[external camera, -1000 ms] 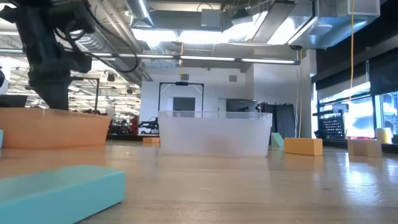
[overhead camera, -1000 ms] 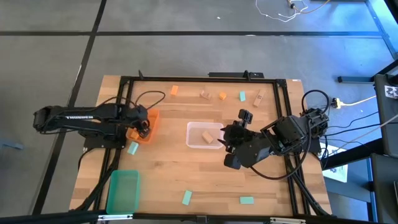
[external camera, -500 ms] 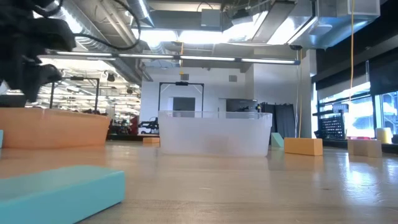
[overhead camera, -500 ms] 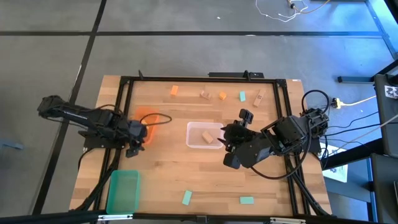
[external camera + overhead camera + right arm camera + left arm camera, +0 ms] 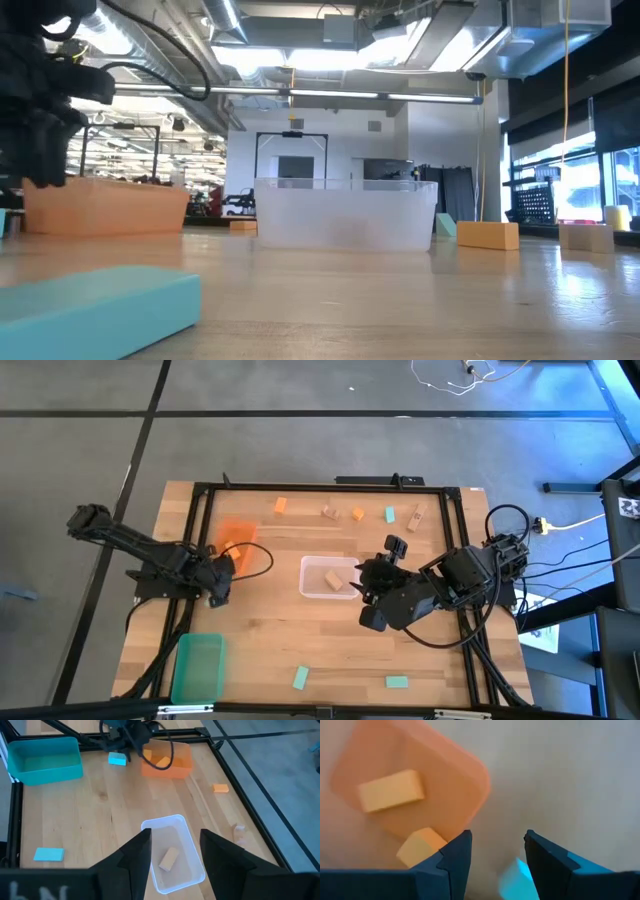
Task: Sort & place blocks by color
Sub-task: Move the orange bin to the top left of the table
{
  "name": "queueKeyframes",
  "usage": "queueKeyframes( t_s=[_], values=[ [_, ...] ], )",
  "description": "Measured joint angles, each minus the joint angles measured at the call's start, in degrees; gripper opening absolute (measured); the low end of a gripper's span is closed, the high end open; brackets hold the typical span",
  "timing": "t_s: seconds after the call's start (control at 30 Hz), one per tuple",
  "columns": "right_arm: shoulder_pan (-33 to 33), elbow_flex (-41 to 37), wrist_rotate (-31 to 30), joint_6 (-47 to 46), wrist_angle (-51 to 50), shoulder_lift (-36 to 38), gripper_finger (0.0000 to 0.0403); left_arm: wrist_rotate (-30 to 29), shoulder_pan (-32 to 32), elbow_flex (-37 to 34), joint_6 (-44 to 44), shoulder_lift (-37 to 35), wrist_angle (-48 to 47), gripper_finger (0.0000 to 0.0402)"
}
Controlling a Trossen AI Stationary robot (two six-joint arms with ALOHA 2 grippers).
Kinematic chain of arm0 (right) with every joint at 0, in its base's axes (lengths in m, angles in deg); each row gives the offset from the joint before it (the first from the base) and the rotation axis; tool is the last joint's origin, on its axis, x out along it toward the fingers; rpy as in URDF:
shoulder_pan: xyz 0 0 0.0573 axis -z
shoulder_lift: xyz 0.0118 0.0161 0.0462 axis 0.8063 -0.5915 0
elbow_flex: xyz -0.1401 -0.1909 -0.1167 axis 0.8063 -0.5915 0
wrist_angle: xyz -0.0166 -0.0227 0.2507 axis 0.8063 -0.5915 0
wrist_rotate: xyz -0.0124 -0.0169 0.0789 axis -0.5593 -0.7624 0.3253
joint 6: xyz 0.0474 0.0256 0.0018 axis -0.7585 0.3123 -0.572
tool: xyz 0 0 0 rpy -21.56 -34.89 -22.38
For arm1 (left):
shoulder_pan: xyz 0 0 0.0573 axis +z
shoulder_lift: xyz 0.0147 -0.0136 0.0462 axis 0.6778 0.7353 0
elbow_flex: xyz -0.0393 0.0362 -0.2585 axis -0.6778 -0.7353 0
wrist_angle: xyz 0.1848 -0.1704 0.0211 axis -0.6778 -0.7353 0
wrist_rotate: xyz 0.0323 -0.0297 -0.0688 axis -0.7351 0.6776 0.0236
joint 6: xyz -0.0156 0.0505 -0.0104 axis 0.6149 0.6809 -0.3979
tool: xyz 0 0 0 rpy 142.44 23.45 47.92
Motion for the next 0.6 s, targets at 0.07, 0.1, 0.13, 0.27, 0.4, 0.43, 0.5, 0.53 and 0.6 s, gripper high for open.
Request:
queueKeyframes(
  t_s=[0.07,0.1,0.13,0.27,0.4,0.43,0.5,0.53,0.6],
  values=[
    [0.00,0.00,0.00,0.00,0.00,0.00,0.0168,-4.51,0.03,0.00,-2.81,0.16,0.10,0.0172],
    [0.00,0.00,0.00,0.02,0.00,0.00,0.0168,-6.54,0.03,0.00,-3.85,0.16,0.10,0.0172],
    [0.00,0.00,-0.01,0.02,0.00,0.00,0.0168,-8.62,0.03,0.00,-4.93,0.16,0.10,0.0172],
    [0.00,0.00,0.00,0.02,-0.02,0.00,0.0168,-16.96,0.03,0.00,-8.51,0.16,0.10,0.0172],
    [0.00,0.00,0.00,0.16,-0.02,0.00,0.0168,-23.40,1.04,0.00,-9.09,0.16,0.14,0.0172],
    [0.00,0.00,-0.01,0.22,-0.02,0.00,0.0168,-23.72,1.45,0.00,-9.11,0.16,0.36,0.0172],
    [0.00,0.00,-0.01,0.22,-0.02,0.00,0.0168,-21.75,1.86,0.00,-8.94,0.12,2.42,0.0172],
    [0.00,0.00,0.00,0.22,-0.02,0.00,0.0168,-19.51,1.85,0.00,-8.06,0.04,3.98,0.0172],
    [0.00,0.00,0.00,0.22,-0.02,0.00,0.0168,-13.69,1.36,0.00,-5.14,-0.43,6.70,0.0172]
  ],
)
